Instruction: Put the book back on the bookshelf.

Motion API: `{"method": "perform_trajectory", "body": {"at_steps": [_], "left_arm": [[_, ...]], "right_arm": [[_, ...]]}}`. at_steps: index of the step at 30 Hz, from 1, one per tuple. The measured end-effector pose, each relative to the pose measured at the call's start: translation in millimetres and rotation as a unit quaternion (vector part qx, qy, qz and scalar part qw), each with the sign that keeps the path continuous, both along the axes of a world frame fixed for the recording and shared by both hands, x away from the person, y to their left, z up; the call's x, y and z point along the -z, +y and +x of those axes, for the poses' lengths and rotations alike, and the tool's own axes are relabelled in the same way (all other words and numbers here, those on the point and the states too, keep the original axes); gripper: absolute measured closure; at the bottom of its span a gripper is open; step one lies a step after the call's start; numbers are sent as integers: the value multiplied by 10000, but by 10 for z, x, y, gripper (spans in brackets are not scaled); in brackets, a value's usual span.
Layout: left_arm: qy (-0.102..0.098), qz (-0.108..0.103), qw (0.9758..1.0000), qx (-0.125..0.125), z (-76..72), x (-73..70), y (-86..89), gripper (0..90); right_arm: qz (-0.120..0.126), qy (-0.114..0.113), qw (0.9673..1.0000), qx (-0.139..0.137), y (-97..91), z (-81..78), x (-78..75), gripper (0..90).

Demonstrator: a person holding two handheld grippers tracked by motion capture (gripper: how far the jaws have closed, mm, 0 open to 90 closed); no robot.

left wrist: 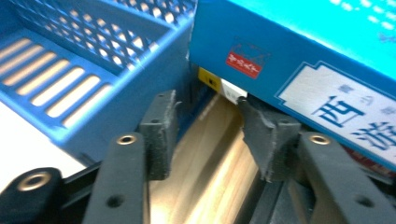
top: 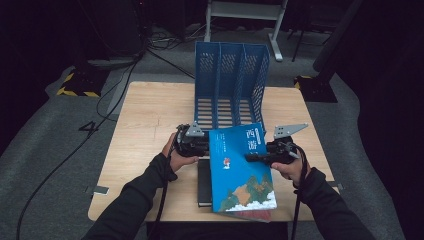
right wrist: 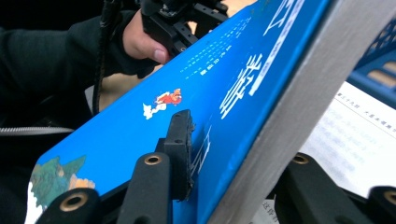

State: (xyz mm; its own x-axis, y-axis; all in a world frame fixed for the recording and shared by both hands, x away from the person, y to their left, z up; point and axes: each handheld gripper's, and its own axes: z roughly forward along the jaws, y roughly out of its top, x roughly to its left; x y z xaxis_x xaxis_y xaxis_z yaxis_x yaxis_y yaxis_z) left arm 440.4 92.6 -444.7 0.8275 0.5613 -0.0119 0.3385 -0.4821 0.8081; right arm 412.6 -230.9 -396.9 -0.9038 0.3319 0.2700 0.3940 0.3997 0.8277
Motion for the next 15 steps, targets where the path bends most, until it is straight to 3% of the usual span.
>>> {"method": "perform_trajectory", "body": {"at_steps": [2,5,10,15], "left_arm": [[13,-191,9998,32,-5,-73,32,658],[-67,-384,9992,75,-7,-196,67,708],[-184,-532,9982,183,25,-365,50,807],[-321,-754,9960,370,17,-562,29,892]], "right_arm": [[73,-64,10000,19,9,10,-37,685],[151,-208,9996,62,20,14,-114,694],[128,-603,9980,139,20,-30,-245,700],[267,-1046,9939,237,-32,-96,-346,715]]}}
